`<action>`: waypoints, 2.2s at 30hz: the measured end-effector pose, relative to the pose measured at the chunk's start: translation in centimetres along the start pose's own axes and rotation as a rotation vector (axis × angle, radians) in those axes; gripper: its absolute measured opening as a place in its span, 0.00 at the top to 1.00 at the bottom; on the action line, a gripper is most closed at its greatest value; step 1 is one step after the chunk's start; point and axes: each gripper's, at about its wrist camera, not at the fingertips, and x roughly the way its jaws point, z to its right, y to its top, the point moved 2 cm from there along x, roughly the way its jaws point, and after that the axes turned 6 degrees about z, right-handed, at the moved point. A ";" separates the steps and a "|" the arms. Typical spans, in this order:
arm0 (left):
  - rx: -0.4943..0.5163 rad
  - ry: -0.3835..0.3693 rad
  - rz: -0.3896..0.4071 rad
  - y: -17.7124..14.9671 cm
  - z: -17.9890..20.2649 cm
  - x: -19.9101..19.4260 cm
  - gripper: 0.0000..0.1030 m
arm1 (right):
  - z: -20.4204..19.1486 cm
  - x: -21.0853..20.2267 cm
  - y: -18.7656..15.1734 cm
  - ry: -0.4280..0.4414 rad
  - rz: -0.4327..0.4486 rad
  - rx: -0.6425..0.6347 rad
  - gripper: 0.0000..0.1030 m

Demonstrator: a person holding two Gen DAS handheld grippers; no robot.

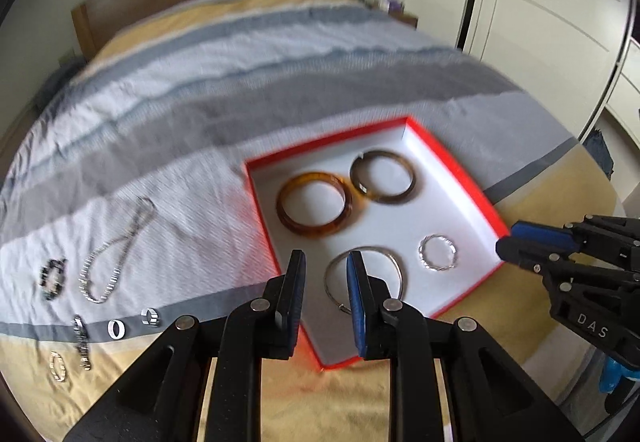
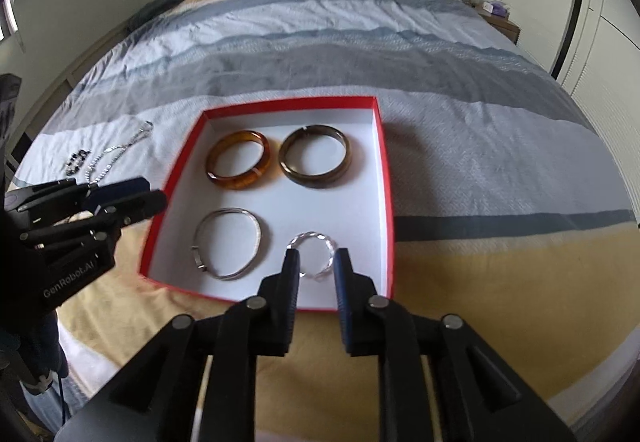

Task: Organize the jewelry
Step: 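Withdraw both tools from the box back over the bed cover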

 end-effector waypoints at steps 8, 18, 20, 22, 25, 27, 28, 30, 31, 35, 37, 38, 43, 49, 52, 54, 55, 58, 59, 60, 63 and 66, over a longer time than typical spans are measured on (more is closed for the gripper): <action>-0.009 0.008 0.011 -0.8 -1.0 -5.7 0.80 | -2.8 -5.1 -0.6 0.008 0.061 -0.014 0.77; -0.001 0.078 0.072 -3.7 -3.6 -13.0 0.79 | -7.2 -9.8 -1.7 0.031 0.122 -0.053 0.75; -0.012 0.089 0.083 -4.2 -4.5 -14.2 0.79 | -7.9 -10.5 -1.9 0.035 0.129 -0.056 0.75; -0.028 0.103 0.099 -4.9 -5.5 -15.5 0.79 | -8.6 -11.2 -2.1 0.036 0.141 -0.058 0.75; -0.057 0.127 0.122 -5.8 -7.0 -17.6 0.76 | -9.6 -12.3 -2.3 0.043 0.157 -0.057 0.75; -0.077 0.143 0.143 -6.3 -8.2 -19.1 0.73 | -10.1 -12.8 -2.4 0.046 0.164 -0.055 0.75; -0.085 0.154 0.152 -6.6 -8.7 -19.8 0.69 | -10.5 -13.1 -2.5 0.050 0.170 -0.053 0.75; -0.102 0.176 0.168 -7.1 -9.7 -21.2 0.62 | -11.1 -13.7 -2.6 0.053 0.180 -0.052 0.75; -0.112 0.186 0.179 -7.3 -10.3 -22.0 0.59 | -11.4 -14.0 -2.6 0.055 0.187 -0.051 0.75; -0.139 0.233 0.217 -8.5 -12.3 -24.7 0.55 | -12.5 -15.1 -2.7 0.070 0.208 -0.052 0.68; -0.156 0.253 0.233 -9.2 -13.3 -25.8 0.52 | -13.1 -15.6 -2.8 0.082 0.219 -0.055 0.68; -0.166 0.267 0.240 -9.6 -13.8 -26.5 0.52 | -13.4 -15.8 -2.8 0.087 0.224 -0.056 0.67; -0.217 0.343 0.245 -11.8 -17.0 -28.5 0.52 | -14.3 -16.1 -3.0 0.113 0.228 -0.061 0.67; -0.298 0.397 0.218 -14.3 -20.8 -29.0 0.52 | -15.0 -14.9 -3.4 0.138 0.205 -0.065 0.67; -0.327 0.415 0.193 -15.5 -22.3 -28.5 0.52 | -15.3 -13.9 -3.5 0.148 0.184 -0.066 0.67; -0.342 0.422 0.174 -16.1 -23.1 -27.8 0.52 | -15.4 -13.1 -3.6 0.154 0.170 -0.068 0.67; -0.351 0.424 0.161 -16.5 -23.5 -27.3 0.52 | -15.5 -12.6 -3.7 0.158 0.163 -0.068 0.67; -0.362 0.422 0.127 -17.4 -24.2 -25.8 0.52 | -15.7 -11.2 -3.7 0.168 0.138 -0.072 0.67; -0.362 0.422 0.119 -17.7 -24.4 -25.4 0.52 | -15.9 -10.7 -3.6 0.170 0.132 -0.073 0.67; -0.367 0.417 0.105 -18.0 -24.6 -24.7 0.52 | -16.0 -10.1 -3.6 0.175 0.122 -0.073 0.67; -0.380 0.405 0.072 -18.8 -25.2 -23.0 0.52 | -16.4 -8.5 -3.6 0.182 0.098 -0.073 0.67; -0.380 0.397 0.047 -19.4 -25.5 -21.6 0.52 | -16.9 -7.0 -3.6 0.192 0.073 -0.077 0.67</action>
